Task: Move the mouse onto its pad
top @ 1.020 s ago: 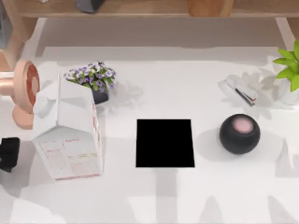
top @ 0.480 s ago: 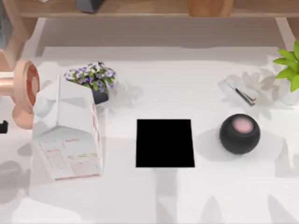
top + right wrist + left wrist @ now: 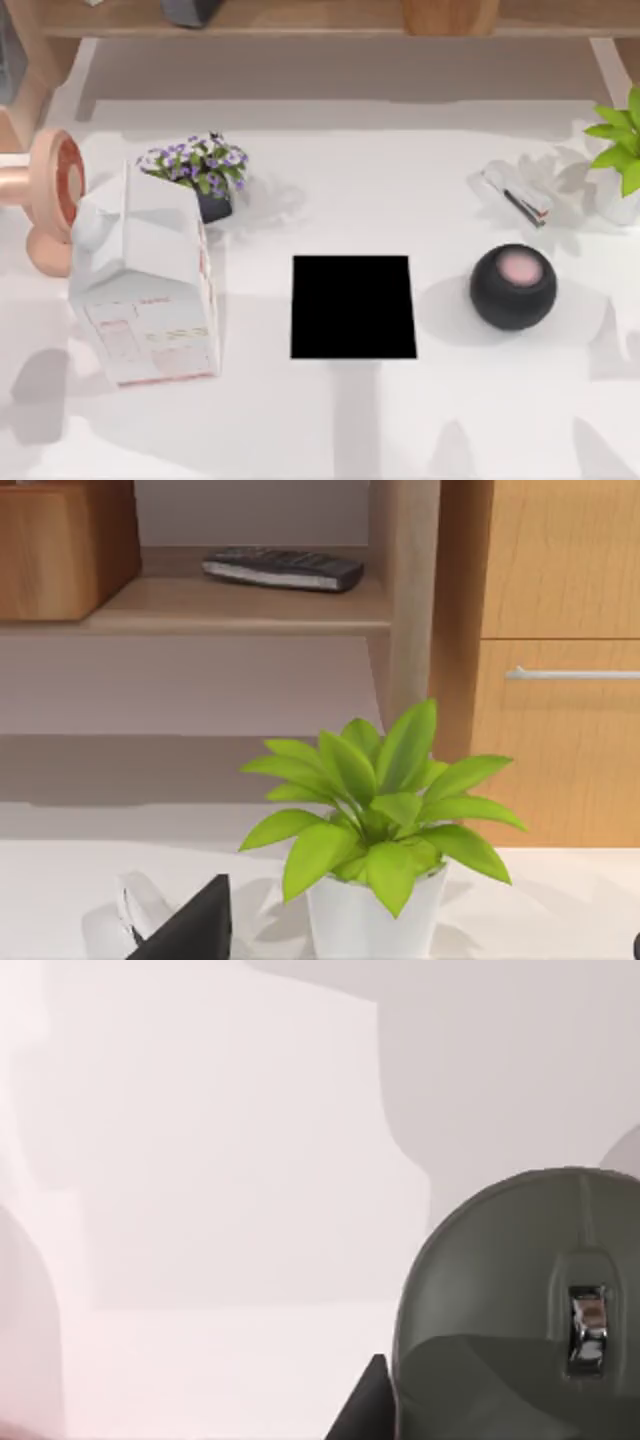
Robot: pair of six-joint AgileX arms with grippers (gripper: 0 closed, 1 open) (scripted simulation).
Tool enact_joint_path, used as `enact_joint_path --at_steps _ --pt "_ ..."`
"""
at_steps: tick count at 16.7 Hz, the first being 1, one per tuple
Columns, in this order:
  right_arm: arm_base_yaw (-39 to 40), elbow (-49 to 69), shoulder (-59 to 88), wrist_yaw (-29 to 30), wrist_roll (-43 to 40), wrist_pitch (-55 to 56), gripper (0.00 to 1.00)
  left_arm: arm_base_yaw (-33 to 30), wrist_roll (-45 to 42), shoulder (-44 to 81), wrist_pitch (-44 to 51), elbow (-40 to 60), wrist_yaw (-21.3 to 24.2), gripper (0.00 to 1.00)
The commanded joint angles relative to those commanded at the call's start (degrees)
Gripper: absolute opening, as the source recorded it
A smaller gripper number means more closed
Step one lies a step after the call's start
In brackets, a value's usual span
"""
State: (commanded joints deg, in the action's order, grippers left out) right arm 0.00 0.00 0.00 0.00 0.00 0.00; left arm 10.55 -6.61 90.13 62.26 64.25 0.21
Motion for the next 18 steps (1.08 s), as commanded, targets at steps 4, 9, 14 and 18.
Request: enact_joint_path --at_steps 4,9,14,18 --pt "0.0 0.0 0.0 0.0 0.0 0.0 1.00 -1.9 2.4 0.1 -0.9 3.7 -0.4 0.00" --pt "0.0 0.0 0.0 0.0 0.0 0.0 1.00 -11.4 12.3 4.8 -1.7 20.2 -0.6 0.00" --pt "0.0 0.0 0.0 0.0 0.0 0.0 1.00 -26.1 25.9 17.6 1.4 39.0 1.2 0.00" --pt "0.0 0.0 0.0 0.0 0.0 0.0 1.00 -38.5 36.2 29.4 5.9 47.9 2.1 0.00"
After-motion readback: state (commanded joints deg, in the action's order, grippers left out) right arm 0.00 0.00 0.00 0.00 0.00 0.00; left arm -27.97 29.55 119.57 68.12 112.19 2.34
